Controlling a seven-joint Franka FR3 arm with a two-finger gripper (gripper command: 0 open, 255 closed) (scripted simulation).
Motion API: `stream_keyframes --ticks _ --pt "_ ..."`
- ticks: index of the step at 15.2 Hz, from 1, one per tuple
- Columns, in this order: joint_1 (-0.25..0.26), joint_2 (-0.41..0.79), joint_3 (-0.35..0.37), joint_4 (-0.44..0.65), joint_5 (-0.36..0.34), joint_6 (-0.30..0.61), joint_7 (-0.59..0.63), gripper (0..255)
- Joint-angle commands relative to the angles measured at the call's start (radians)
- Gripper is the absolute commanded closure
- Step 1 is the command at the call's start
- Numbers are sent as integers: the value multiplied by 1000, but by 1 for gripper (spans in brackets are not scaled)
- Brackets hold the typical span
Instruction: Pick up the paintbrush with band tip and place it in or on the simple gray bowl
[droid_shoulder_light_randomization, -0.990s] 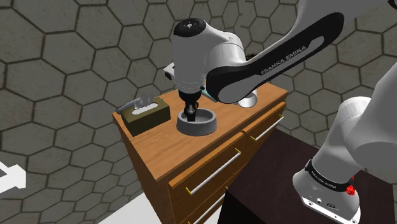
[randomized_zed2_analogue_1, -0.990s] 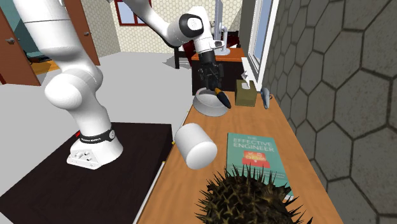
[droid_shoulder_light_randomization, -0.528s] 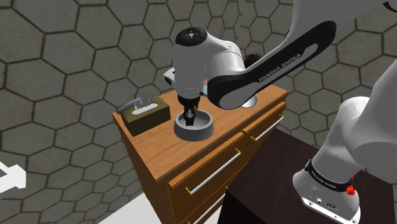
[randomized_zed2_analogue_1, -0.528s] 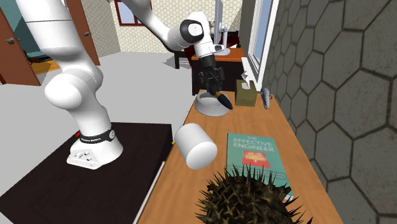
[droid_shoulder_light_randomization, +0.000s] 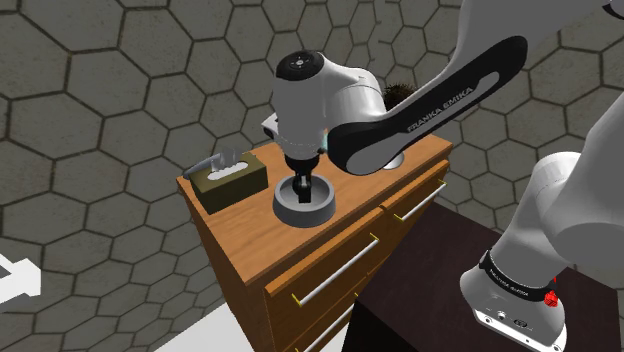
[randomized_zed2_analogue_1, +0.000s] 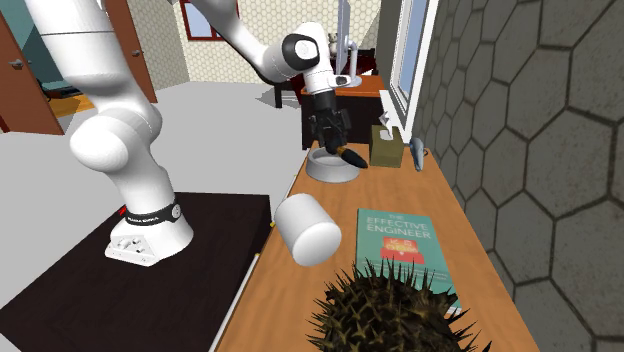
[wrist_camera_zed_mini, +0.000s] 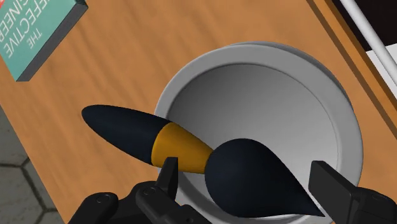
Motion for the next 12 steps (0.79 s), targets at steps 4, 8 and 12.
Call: stream_keyframes --ticks 4,8,12 --pt "15 -55 11 41 50 -91 -36 0" --pt "20 -68 13 53 62 -116 -43 0" --pt "20 -68 13 53 62 -116 -43 0"
